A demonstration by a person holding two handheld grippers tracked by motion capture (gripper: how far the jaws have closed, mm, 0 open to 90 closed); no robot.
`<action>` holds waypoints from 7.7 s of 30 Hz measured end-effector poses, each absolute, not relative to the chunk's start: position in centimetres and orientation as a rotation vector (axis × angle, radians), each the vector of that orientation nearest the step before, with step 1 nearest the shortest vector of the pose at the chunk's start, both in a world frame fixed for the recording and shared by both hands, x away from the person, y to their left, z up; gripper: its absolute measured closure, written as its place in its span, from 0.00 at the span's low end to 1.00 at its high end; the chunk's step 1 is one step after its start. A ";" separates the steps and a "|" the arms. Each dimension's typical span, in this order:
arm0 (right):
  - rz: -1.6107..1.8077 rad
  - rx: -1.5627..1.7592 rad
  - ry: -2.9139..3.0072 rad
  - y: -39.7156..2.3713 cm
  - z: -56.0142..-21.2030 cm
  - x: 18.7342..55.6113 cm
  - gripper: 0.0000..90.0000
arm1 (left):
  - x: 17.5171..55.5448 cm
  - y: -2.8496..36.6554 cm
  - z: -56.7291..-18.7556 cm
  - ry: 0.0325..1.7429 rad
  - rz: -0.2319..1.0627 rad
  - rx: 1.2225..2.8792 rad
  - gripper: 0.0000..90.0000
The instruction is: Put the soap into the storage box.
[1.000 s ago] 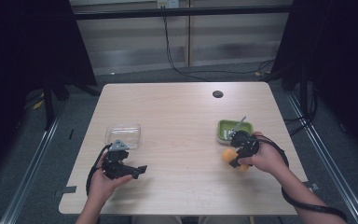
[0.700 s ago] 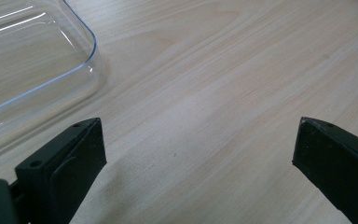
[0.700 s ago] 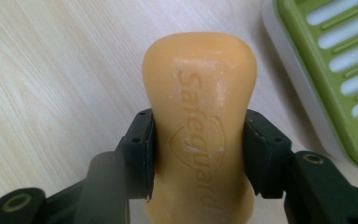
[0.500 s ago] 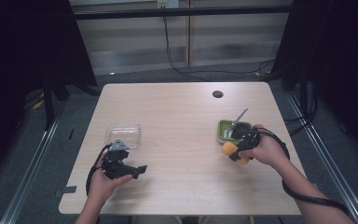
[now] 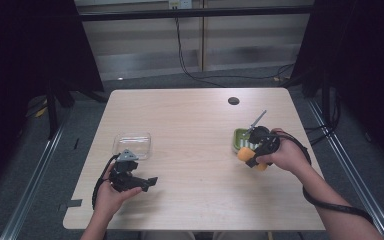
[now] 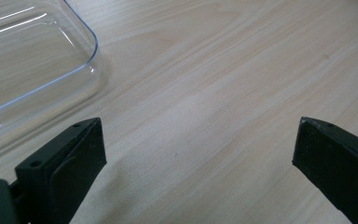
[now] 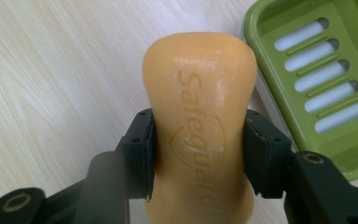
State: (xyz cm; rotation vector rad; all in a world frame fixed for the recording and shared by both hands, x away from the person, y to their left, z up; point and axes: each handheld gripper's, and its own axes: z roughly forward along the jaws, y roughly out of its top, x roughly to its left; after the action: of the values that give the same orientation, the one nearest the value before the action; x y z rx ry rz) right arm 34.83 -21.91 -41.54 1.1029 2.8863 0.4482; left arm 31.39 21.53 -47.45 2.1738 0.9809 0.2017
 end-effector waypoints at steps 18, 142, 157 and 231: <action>0.445 1.028 2.892 -22.1 -41.3 35.8 0.56 | 31.4 21.6 -47.3 0.980 0.205 2.177 0.02; 0.406 0.950 2.871 -23.8 -41.2 41.4 0.56 | 31.4 20.9 -47.4 0.955 0.199 2.202 0.02; 0.405 0.937 2.870 -23.7 -41.7 41.9 0.56 | 31.5 20.9 -47.4 0.946 0.196 2.222 0.02; 0.321 0.803 2.916 -24.2 -45.0 43.5 0.56 | 31.5 20.6 -47.5 0.932 0.195 2.219 0.03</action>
State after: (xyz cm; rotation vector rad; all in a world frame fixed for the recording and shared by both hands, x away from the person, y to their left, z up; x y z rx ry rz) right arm 43.52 -24.22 -44.97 0.8030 2.9162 0.3212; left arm 31.50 20.60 -47.50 2.2192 0.9318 0.1952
